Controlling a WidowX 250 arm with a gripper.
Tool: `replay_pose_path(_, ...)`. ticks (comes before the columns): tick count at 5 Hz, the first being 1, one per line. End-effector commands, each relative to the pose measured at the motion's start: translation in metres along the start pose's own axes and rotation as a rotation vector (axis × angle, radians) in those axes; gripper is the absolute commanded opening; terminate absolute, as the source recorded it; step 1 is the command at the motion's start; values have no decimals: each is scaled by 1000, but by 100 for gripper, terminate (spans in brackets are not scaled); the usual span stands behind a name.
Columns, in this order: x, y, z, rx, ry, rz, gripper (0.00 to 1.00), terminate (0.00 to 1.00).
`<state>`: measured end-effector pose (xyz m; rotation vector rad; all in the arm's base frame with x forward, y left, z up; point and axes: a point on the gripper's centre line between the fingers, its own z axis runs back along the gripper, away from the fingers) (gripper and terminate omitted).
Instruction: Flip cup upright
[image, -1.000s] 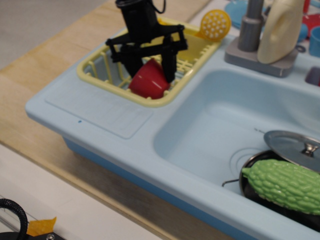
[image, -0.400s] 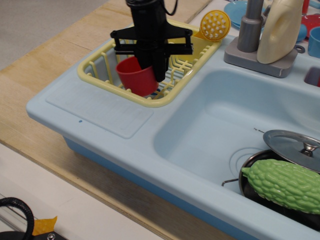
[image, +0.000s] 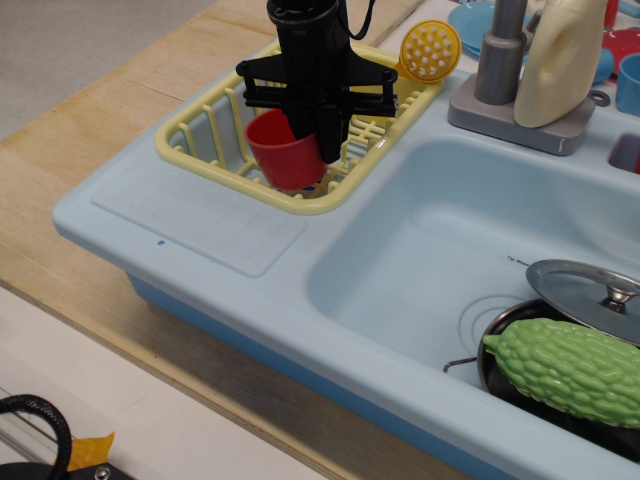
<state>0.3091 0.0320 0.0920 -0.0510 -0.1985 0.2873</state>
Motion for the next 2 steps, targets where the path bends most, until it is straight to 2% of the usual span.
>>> replay_pose_path(1,3,1,5,2,-39,10,100,0)
replay_pose_path(2,3,1,5,2,-39,10,100,100)
